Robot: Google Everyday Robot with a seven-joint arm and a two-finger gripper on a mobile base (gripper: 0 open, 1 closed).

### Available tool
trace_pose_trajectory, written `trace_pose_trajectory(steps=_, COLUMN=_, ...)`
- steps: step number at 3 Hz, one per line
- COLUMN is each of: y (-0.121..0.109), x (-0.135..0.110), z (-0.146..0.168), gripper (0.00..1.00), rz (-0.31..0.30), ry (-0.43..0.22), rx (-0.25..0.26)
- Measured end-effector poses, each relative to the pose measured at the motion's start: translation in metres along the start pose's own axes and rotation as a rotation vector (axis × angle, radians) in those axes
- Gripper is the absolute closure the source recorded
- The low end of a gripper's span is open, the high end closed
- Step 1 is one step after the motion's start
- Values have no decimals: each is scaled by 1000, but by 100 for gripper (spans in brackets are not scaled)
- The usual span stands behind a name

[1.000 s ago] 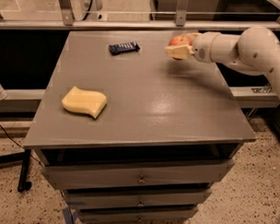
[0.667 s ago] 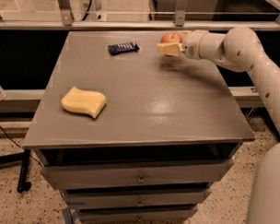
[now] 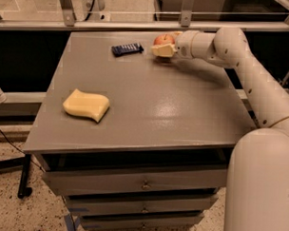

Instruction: Move apple near rxbar blueberry

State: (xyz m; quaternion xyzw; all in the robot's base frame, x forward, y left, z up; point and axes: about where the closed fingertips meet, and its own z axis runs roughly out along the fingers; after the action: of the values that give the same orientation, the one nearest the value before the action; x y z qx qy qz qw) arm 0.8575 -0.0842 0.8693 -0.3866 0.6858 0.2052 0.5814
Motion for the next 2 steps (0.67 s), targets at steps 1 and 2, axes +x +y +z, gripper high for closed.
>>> trace_pose_trajectory(steps=1, y=10, x=1, z=14, gripper=100, rz=-6, ry=6, rx=-32)
trace_pose_trajectory(steps=2, y=17, x=1, z=20, gripper=83, rz=5, ry=19, rx=-50)
